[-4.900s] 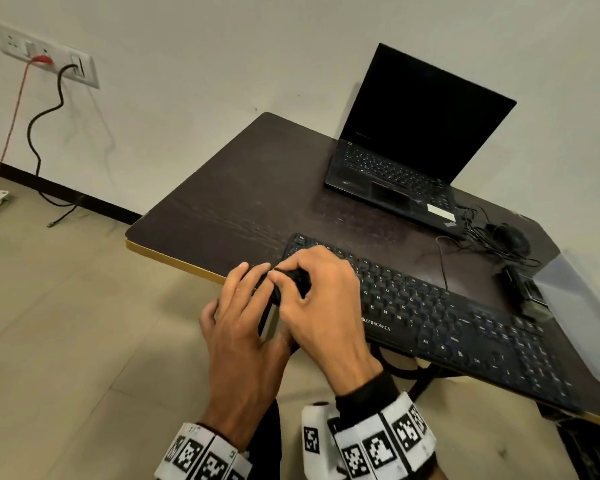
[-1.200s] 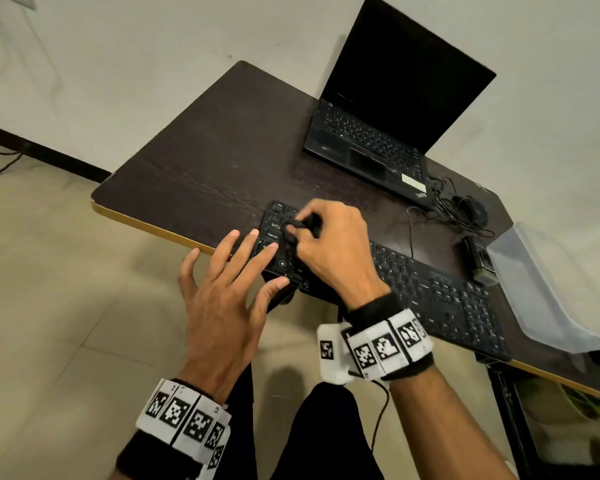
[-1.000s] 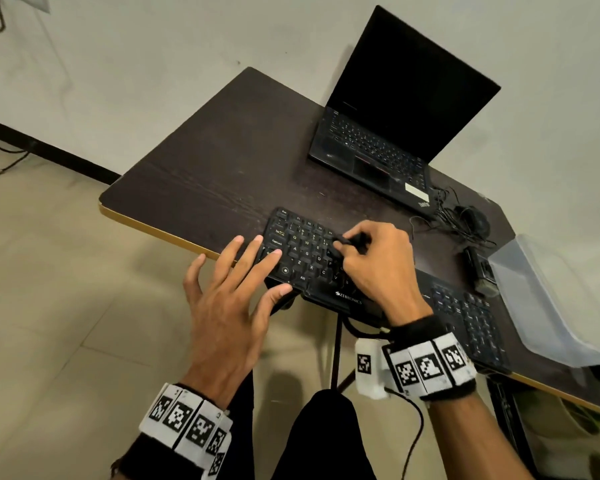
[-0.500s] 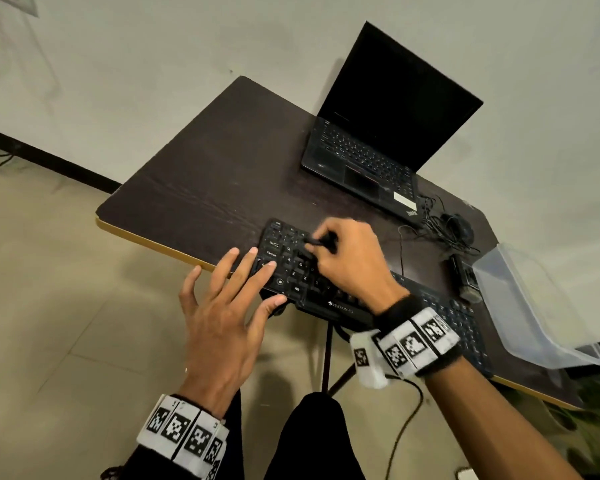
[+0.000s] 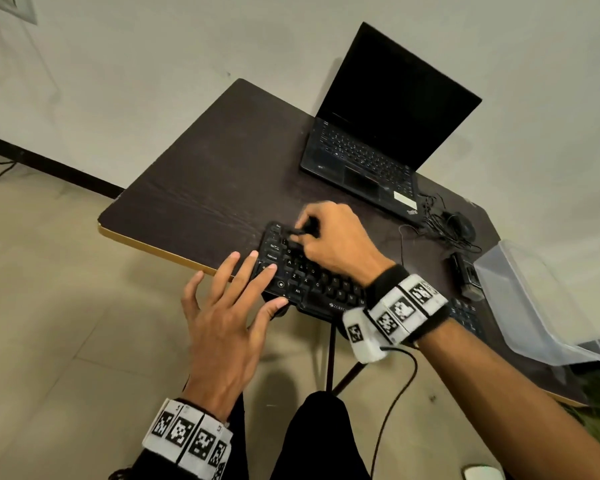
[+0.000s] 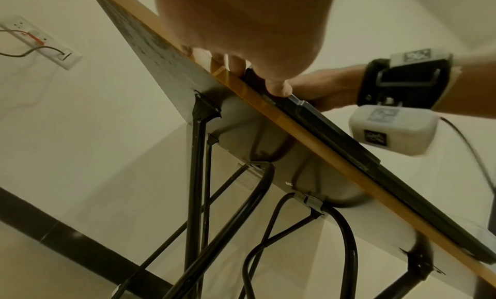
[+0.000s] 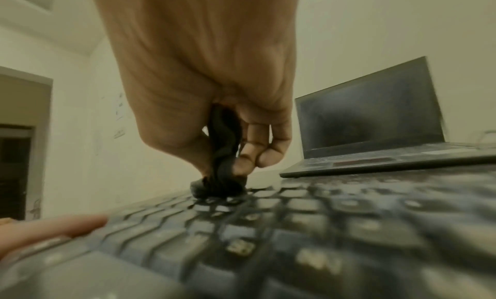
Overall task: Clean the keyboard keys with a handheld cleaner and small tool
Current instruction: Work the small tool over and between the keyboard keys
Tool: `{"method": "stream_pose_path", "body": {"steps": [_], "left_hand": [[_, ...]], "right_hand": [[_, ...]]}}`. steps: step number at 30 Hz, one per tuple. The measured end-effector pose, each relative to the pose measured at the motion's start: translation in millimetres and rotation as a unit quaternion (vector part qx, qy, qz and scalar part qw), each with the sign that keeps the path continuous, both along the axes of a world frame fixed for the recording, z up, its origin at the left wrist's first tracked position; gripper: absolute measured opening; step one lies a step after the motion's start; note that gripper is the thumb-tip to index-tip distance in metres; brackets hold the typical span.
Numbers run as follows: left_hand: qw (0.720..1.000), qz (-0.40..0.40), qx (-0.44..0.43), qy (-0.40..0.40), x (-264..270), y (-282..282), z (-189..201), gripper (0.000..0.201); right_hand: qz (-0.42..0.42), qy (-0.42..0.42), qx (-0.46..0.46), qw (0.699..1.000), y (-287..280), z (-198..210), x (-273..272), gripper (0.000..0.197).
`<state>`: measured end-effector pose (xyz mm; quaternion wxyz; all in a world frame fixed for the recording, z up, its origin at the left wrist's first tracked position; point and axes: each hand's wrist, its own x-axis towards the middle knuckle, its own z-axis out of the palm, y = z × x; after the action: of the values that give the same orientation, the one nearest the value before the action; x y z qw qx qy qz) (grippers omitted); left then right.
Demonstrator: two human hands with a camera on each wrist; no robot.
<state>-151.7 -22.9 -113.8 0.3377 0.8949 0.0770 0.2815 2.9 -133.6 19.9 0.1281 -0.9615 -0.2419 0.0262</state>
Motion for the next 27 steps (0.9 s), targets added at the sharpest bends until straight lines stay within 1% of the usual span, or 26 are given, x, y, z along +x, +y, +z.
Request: {"method": "stream_pose_path", "body": {"steps": [2,4,5,8,13,16,19,22,25,27], "left_hand": [[1.0,0.002,0.001,-0.002,0.9,0.0,-0.1,0.046],[1.0,0.006,0.0,-0.006,2.0,-0.7,-0.9,0.046],[1.0,0.006,-0.004,-0.009,2.2,-0.7,-1.8,0.046],[1.0,-0.001,-0.015,-0.019,3.6,-2.9,-3.0,0.046],[1.0,-0.003,-0.017,-0.02,2.2,-1.6,-4.3,0.047],[1.0,-0.002,-0.007,-0.018,1.2,0.6,-3.1,0.047],[1.0,0.0,0.002,0.002,1.1,0.5,-0.9,0.047],[1.0,-0.001,-0.005,0.004,1.3,0.6,0.4,0.045],[1.0,-0.004,-0.02,-0.005,1.2,-0.3,1.2,0.044],[1.0,-0.007,-0.025,-0.007,1.5,-0.4,0.8,0.043]], "right_hand": [[-0.056,0.004,-0.013,0.998,-37.5,-0.5,1.3,0.016],[-0.093,0.019,0.002,0.996,-64.4,0.9,-0.2,0.014],[-0.098,0.022,0.01,0.995,-67.8,1.1,-1.2,0.013],[-0.071,0.014,0.037,0.997,-47.7,-0.8,2.8,0.015],[0.014,0.032,0.037,0.999,28.5,-4.8,17.3,0.006],[0.039,0.05,0.026,0.998,37.9,-2.1,19.7,0.007],[0.013,0.041,0.014,0.999,12.2,2.1,23.4,0.009],[-0.049,0.031,-0.014,0.998,-34.8,2.9,24.7,0.01],[-0.1,0.055,-0.005,0.993,-76.8,5.7,20.7,0.012],[-0.119,0.063,0.011,0.991,-89.6,6.0,22.2,0.014]]}}
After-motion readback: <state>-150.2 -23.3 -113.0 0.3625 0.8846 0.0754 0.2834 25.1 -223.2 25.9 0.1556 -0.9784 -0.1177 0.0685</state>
